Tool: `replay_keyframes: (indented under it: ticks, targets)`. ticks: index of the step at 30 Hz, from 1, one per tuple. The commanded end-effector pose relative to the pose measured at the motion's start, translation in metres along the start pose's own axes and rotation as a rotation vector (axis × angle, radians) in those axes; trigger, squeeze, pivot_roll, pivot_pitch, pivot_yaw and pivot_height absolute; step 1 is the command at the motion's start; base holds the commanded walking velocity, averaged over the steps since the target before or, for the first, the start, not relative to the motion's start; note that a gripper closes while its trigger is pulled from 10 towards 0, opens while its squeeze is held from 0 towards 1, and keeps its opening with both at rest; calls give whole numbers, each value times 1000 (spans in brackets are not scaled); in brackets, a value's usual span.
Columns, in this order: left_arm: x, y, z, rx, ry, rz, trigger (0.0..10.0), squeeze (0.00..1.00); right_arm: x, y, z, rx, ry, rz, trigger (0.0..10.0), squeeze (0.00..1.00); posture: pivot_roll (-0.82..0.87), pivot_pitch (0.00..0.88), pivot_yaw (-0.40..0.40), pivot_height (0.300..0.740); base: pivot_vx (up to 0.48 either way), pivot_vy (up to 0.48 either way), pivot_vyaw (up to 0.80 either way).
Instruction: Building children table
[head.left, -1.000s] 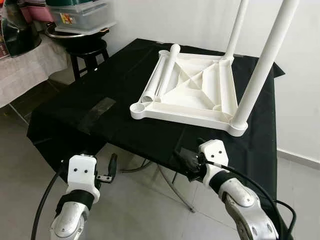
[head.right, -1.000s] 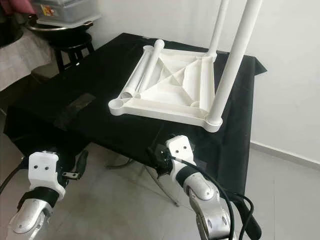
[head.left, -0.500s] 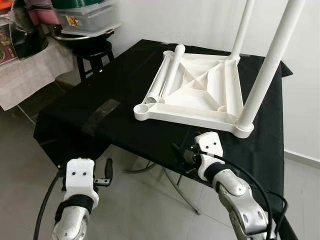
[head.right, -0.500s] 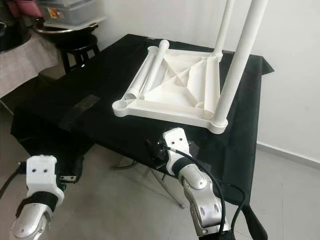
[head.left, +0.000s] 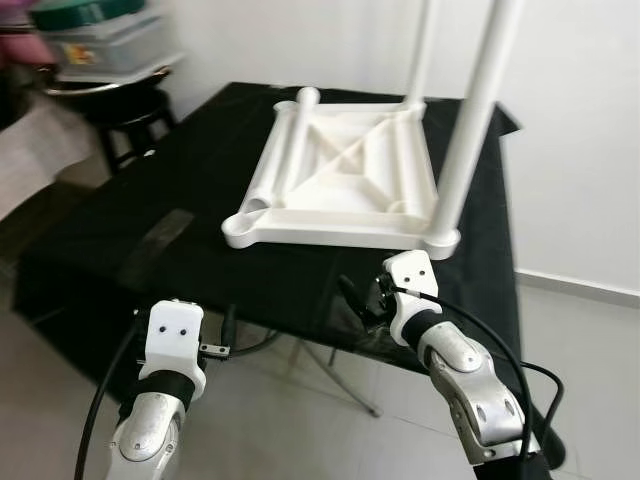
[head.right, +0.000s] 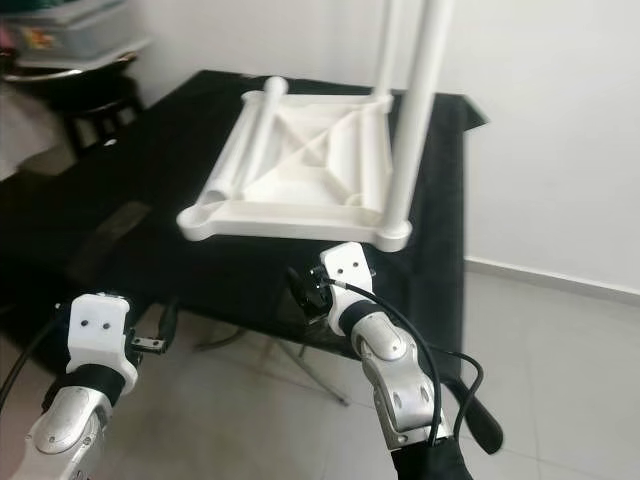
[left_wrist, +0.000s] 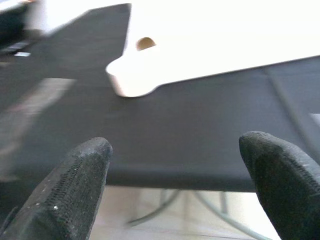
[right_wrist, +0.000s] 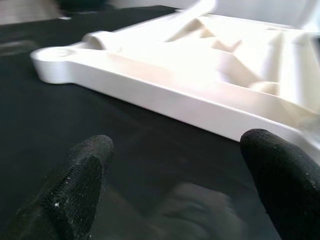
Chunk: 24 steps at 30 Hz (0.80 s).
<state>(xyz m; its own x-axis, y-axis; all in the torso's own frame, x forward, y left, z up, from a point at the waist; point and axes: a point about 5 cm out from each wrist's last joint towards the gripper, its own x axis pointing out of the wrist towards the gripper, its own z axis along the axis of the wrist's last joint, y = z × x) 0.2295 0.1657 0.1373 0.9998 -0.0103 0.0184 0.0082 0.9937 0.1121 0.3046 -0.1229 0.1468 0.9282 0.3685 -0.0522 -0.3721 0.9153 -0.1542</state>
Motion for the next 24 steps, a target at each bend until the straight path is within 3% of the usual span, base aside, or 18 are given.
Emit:
replay_keyframes:
  ticks: [1, 11, 24]
  targets:
    - [-1, 1, -6, -7, 18, -18, 10000, 0, 0, 2, -5, 22, 7, 10, 10000, 0, -48, 82, 21, 740, 0, 0, -800]
    - [2, -2, -7, -10, 18, -60, 10000, 0, 1, 1, -6, 17, 2, 5, 10000, 0, -53, 77, 16, 740, 0, 0, -80]
    - [4, -2, -7, 16, 15, -56, 10000, 0, 2, 1, -6, 18, -2, 11, 10000, 0, -53, 84, 14, 740, 0, 468, 0]
